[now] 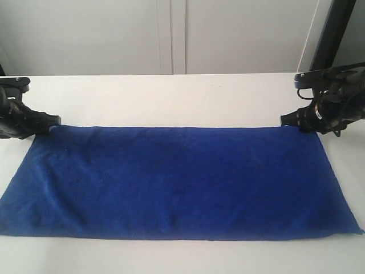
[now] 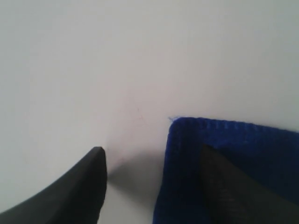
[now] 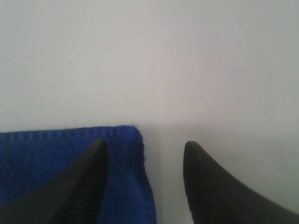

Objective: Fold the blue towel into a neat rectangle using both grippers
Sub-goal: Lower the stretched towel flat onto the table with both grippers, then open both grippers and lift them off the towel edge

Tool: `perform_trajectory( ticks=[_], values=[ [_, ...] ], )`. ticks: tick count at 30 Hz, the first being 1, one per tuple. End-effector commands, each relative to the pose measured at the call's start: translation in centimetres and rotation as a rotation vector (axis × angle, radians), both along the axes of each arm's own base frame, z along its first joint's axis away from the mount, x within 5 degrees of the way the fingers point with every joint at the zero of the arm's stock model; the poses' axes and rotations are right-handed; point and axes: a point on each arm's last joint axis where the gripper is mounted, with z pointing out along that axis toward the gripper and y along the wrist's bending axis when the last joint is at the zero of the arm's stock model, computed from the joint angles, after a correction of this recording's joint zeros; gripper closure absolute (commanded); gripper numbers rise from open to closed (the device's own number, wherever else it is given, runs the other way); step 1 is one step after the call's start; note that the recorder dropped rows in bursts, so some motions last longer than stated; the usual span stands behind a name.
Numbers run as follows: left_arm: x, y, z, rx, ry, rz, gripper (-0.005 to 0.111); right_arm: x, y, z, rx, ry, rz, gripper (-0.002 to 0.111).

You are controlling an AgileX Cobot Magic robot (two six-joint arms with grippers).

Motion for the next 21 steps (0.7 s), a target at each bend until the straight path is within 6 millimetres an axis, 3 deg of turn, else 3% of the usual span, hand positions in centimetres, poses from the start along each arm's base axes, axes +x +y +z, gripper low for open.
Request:
perform_trajectory(
  ticks=[1, 6, 13, 21],
  values=[
    [-0.6, 0.4, -0.6, 0.023, 0.069, 0.001, 0.045, 0.1, -0.3, 0.2, -0.001, -0.004, -0.015, 0.06],
    [-0.6, 0.4, -0.6, 0.056, 0.077, -0.042, 0.045, 0.1, -0.3, 0.2, -0.002, -0.003, -0.016, 0.06],
    [-0.8, 0.4, 1.3, 0.081, 0.041, -0.072, 0.045, 0.0, -0.3, 0.5, -0.002, -0.009, -0.016, 0.06],
    [-1.2, 0.5, 3.7, 0.09, 0.011, -0.072, 0.045, -0.4, -0.7, 3.1, -0.015, -0.043, -0.06, 0.06]
  ],
)
